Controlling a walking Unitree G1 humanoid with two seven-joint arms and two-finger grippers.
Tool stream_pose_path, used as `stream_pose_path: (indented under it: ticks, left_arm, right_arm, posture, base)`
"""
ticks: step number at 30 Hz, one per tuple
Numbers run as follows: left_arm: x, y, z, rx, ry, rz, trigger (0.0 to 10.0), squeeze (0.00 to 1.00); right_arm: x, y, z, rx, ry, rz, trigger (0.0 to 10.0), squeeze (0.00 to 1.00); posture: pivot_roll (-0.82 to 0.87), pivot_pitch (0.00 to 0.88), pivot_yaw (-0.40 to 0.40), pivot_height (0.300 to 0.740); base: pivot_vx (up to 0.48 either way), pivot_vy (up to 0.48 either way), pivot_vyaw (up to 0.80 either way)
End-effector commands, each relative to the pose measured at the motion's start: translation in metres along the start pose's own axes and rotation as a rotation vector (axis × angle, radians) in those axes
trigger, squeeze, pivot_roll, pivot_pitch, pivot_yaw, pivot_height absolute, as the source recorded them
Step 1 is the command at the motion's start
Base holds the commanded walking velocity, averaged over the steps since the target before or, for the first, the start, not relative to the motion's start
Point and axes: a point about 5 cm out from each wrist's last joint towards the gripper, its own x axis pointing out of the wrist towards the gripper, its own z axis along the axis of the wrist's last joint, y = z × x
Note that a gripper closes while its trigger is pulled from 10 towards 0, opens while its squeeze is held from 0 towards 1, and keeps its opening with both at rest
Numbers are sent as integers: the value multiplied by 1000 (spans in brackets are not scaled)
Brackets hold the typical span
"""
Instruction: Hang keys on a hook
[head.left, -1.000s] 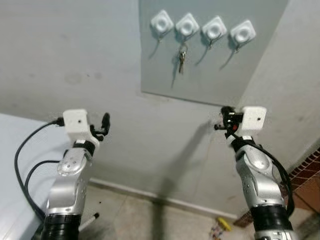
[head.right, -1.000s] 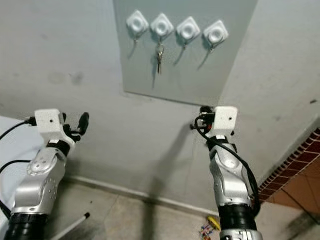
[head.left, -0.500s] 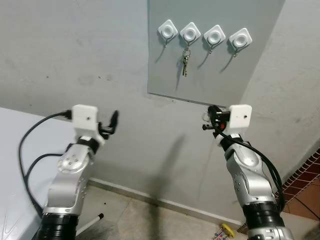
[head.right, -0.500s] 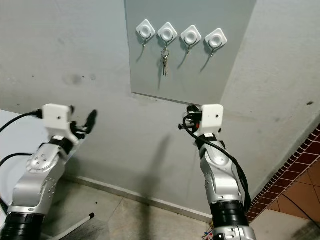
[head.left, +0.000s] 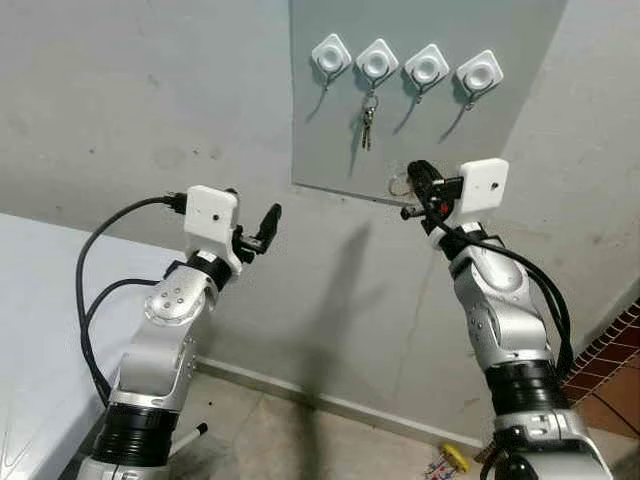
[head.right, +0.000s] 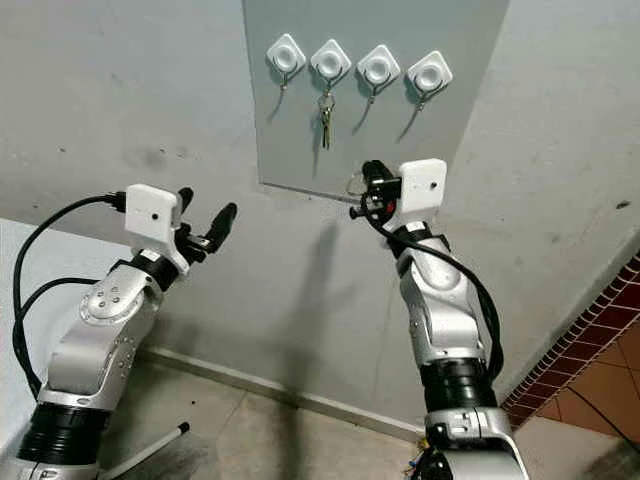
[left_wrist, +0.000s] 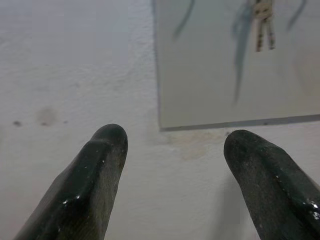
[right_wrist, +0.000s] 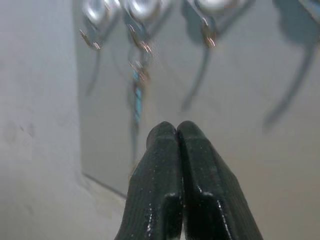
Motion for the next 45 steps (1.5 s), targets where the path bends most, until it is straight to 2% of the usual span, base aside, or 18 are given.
stream_pose_path:
  ticks: [1, 7, 16, 17, 19, 27, 38, 43, 45]
  left_arm:
    - [6, -5, 15, 26, -43, -37, 10000, 0]
    - [12, -6, 27, 40, -75, -61, 10000, 0]
    - [15, -7, 32, 50, -85, -70, 10000, 0]
    - [17, -9, 36, 48, -97, -81, 10000, 0]
    - [18, -10, 38, 48, -103, -88, 10000, 0]
    - [18, -14, 42, 38, -115, -101, 10000, 0]
    - [17, -19, 43, 28, -117, -121, 10000, 0]
    - [17, -19, 43, 23, -115, -118, 10000, 0]
    - [16, -19, 43, 19, -114, -113, 10000, 0]
  right_arm:
    - [7, 2, 9, 12, -38, 21, 10000, 0]
    - [20, 1, 23, 18, -88, 27, 10000, 0]
    - [28, -1, 30, 22, -116, 23, 10000, 0]
    - [35, -3, 38, 23, -140, 0, 10000, 0]
    - [39, -4, 43, 29, -154, -17, 10000, 0]
    - [51, -6, 53, 45, -188, -41, 10000, 0]
    - [62, -12, 63, 51, -204, -105, 10000, 0]
    - [63, -16, 61, 51, -182, -155, 10000, 0]
    - [58, -17, 58, 30, -210, -130, 10000, 0]
  posture:
    - [-89, 0, -27, 728]
    - [-87, 0, -27, 728]
    - [-87, 0, -26, 728]
    - [-86, 0, -24, 728]
    - [-85, 0, -24, 728]
    - [-82, 0, -27, 728]
    - [-77, 0, -28, 728]
    - [-77, 0, -28, 728]
    - [-73, 0, -31, 728]
  base:
    - [0, 0, 0]
    - [0, 0, 0]
    - [0, 0, 0]
    - [0, 0, 0]
    - [0, 0, 0]
    - [0, 0, 0]
    - [0, 0, 0]
    - [0, 0, 0]
    - [0, 0, 0]
